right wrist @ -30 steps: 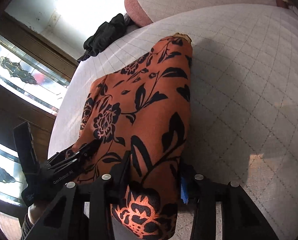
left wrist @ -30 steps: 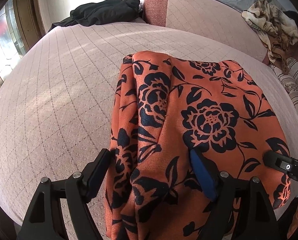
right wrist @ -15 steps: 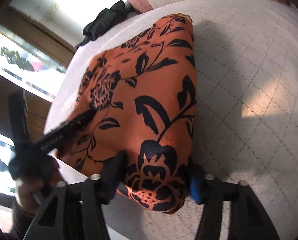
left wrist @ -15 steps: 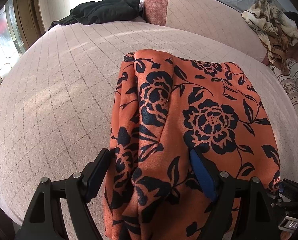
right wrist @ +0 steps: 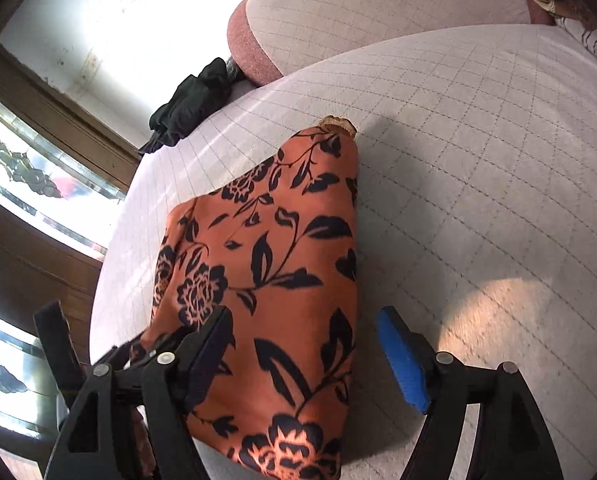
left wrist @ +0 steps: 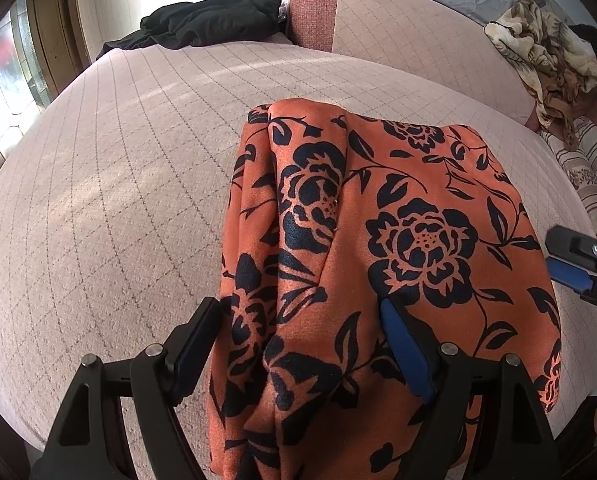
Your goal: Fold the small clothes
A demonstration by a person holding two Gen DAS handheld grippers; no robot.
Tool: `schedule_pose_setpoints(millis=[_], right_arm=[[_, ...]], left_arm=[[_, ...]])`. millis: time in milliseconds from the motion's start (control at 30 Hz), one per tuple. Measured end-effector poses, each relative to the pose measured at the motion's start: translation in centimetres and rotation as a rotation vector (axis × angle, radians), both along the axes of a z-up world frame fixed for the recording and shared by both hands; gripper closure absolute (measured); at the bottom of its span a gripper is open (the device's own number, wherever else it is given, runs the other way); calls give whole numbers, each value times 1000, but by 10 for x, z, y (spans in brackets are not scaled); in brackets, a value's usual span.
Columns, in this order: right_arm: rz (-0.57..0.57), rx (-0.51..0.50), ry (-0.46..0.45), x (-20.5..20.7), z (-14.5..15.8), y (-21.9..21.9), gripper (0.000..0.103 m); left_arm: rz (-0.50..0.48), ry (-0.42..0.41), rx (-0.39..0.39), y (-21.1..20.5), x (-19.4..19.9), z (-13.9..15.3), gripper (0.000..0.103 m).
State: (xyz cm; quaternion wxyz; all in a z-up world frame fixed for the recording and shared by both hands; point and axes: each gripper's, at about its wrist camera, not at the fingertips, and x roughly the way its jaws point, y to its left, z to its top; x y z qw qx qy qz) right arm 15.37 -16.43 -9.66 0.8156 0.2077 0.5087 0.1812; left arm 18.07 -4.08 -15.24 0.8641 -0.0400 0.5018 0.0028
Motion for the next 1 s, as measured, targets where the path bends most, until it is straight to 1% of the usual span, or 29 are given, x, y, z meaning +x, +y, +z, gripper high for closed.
schedule_pose_setpoints(millis=[33,100,133,167,200,233,300,367,400,433,533,600,633,667,700,733,767,800,833,867,900,933,1000], right_arm=[[-6,29,18,12,-5,1,25],[-20,37,42,32,-15,5,25],[-15,33,58,41,-21,11,29],[20,7,60,47,-25,19,42],[51,-73,48,49,-25,30,60],[61,-118,27,49,-23,38,61],[61,-159,-2,44,-16,44,61],[45,-161,-14,37,-10,41,56],[34,-161,-12,33,-9,38,43],[18,-161,-21,28,-5,33,36],[-27,-170,-107,6,16,25,36],[-27,-109,-154,-11,32,24,34],[-3,-71,-162,-18,37,25,32],[30,-39,-163,-26,39,31,32],[61,-12,-158,-34,39,37,32],[94,13,-146,-41,35,45,32],[126,29,-132,-47,29,51,31],[144,30,-120,-51,22,58,31],[151,16,-102,-53,12,64,30],[159,12,-73,-53,1,68,30],[166,18,-57,-53,-7,70,30],[164,18,-67,-54,-8,72,30],[173,11,-76,-55,-6,74,30]], left_arm=[[0,1,0,0,0,0,20],[0,1,1,-1,0,0,20],[0,0,2,-1,0,0,20],[-1,0,2,-2,0,-1,20],[-1,1,2,-2,0,-1,20],[-2,0,0,-1,1,-1,19],[0,1,0,0,2,-1,19],[1,0,-1,-1,2,-1,19],[1,-1,0,-1,2,-1,19],[3,-1,0,-1,2,-1,19],[12,3,-4,0,1,-1,19],[18,2,-9,1,-2,5,20],[23,0,-10,2,-6,10,21],[33,-14,-12,5,-12,18,21],[35,-46,-26,8,-22,28,21],[38,-75,-40,12,-32,36,21],[46,-83,-51,16,-40,39,21],[50,-68,-74,20,-46,36,27],[35,-22,-113,22,-48,24,49],[13,59,-158,23,-47,4,59],[18,63,-172,26,-48,-7,59],[13,44,-182,28,-50,-6,61],[16,37,-176,28,-50,6,65]])
